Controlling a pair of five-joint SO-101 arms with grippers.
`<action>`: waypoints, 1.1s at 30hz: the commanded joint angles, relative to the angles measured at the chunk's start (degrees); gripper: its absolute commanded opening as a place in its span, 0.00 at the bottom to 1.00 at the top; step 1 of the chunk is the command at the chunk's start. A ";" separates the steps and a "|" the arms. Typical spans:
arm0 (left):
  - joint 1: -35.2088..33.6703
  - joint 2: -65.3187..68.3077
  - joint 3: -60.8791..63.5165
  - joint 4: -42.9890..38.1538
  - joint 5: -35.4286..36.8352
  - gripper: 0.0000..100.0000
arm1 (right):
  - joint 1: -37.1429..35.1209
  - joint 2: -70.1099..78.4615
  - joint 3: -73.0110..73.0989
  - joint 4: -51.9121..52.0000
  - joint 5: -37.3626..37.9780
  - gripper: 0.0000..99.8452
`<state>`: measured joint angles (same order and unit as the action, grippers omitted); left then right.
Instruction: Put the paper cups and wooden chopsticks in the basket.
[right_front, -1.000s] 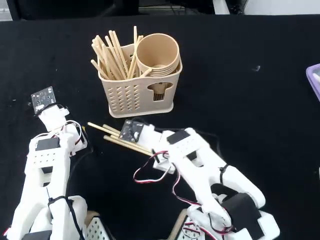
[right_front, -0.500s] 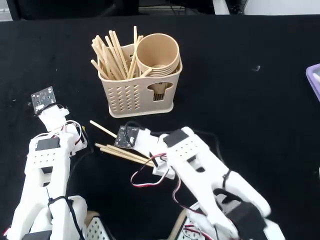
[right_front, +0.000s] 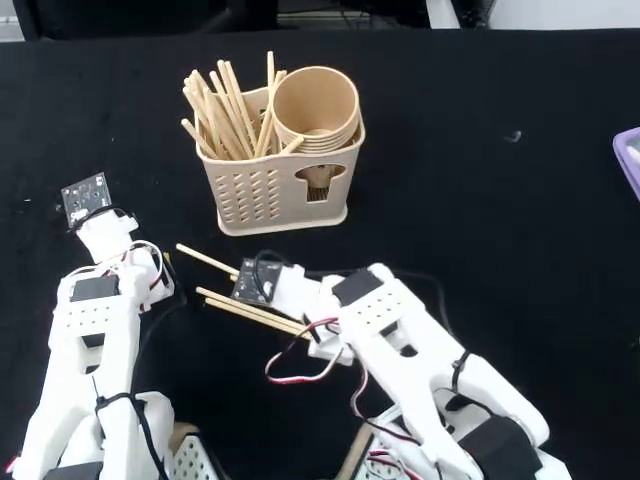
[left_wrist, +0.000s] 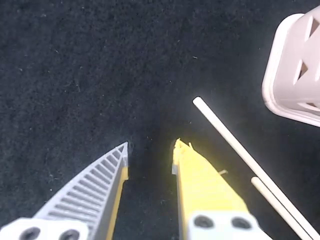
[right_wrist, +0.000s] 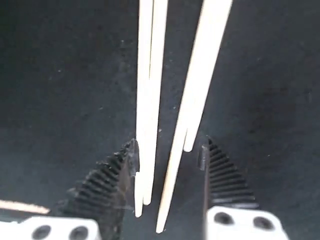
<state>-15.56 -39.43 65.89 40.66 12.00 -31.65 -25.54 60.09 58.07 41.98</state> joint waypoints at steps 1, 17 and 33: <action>-0.48 -0.88 -0.92 -0.97 0.53 0.16 | -0.79 -2.42 -0.57 -4.13 -0.35 0.20; -0.48 -0.88 -0.48 -2.11 0.53 0.16 | -2.02 10.15 -5.14 -18.64 -4.75 0.20; -0.57 -0.79 -0.40 -2.46 0.44 0.16 | -1.93 23.52 -16.04 -17.85 -4.22 0.01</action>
<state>-15.56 -39.43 65.89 39.25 12.00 -32.79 -1.36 45.85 40.66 37.85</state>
